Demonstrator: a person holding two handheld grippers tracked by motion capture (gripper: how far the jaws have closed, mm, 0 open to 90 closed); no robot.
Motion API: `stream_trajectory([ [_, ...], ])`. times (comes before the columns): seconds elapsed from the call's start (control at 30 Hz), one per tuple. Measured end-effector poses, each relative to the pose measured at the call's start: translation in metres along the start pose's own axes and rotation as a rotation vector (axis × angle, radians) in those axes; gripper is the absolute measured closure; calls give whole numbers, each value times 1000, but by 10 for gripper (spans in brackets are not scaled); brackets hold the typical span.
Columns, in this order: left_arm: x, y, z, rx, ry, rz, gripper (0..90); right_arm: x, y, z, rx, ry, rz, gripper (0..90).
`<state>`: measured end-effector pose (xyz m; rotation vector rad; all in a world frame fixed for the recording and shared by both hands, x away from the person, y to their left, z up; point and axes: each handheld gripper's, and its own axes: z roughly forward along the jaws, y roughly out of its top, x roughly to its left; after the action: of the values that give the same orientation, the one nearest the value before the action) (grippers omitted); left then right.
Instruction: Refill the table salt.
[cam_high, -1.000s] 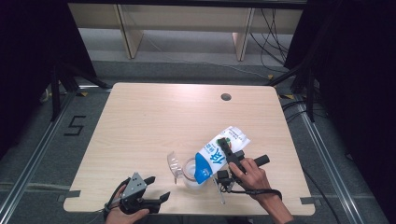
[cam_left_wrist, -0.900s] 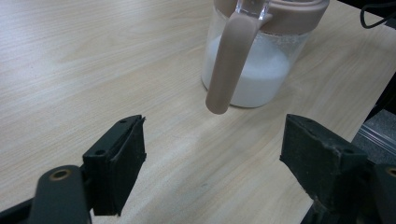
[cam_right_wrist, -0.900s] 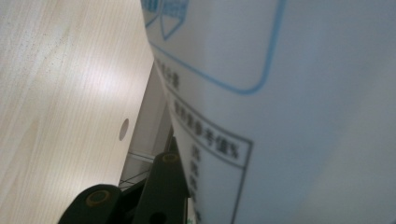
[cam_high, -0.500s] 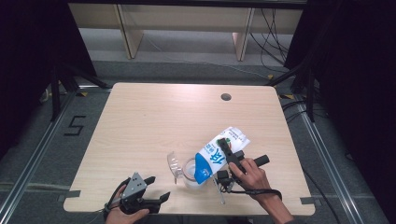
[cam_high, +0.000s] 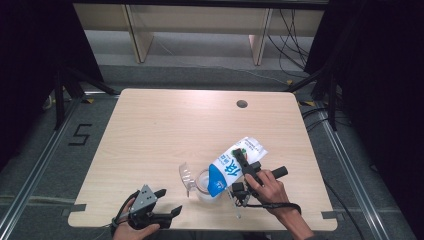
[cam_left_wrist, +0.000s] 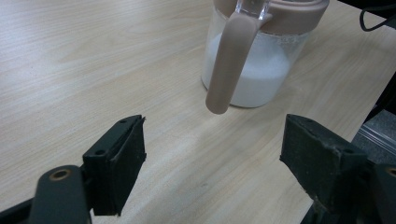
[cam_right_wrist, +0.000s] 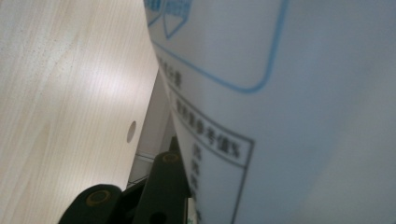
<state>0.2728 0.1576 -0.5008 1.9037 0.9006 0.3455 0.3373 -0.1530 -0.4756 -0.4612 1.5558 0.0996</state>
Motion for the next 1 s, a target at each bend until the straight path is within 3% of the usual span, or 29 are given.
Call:
stream_trajectory([
  [0.07,-1,0,0,-3,1,-19,212,1,1,-1,14,23,8,757],
  [0.13,0,0,0,-2,2,-1,212,0,0,1,-12,1,-2,758],
  [0.17,0,0,0,-2,2,-1,212,0,0,1,-12,0,4,757],
  [0.2,0,0,0,-4,-3,-7,213,3,0,-1,10,19,42,758],
  [0.23,0,0,0,-3,-4,-16,212,3,1,-1,14,21,46,757],
  [0.3,0,0,0,-4,-3,1,212,2,0,0,3,23,49,758],
  [0.4,0,0,0,-4,-3,-1,213,-1,0,1,-12,12,16,758],
  [0.47,0,0,0,-4,-3,-1,213,3,0,-1,15,37,94,757],
  [0.53,0,0,0,-3,-3,0,213,2,-1,-1,22,52,106,757],
  [0.6,0,0,0,-4,-3,-1,213,1,-2,0,-6,38,100,758],
  [0.63,0,0,0,-3,-2,0,212,-1,-2,1,-15,36,75,758],
  [0.67,0,0,0,-3,-2,-1,213,2,-2,0,6,56,135,758],
  [0.73,0,0,0,-3,-3,-12,212,1,-3,-1,14,86,154,758],
  [0.8,-1,0,0,-2,-1,-19,213,-1,-3,0,0,83,144,758],
  [0.83,-1,0,0,-4,-5,-15,213,0,-4,2,-23,65,158,758],
  [0.87,-1,0,0,-2,-4,-14,213,-2,-5,0,-2,95,186,758],
  [1.0,-1,0,1,-7,-4,-21,213,-3,-8,0,-7,112,238,758],
])
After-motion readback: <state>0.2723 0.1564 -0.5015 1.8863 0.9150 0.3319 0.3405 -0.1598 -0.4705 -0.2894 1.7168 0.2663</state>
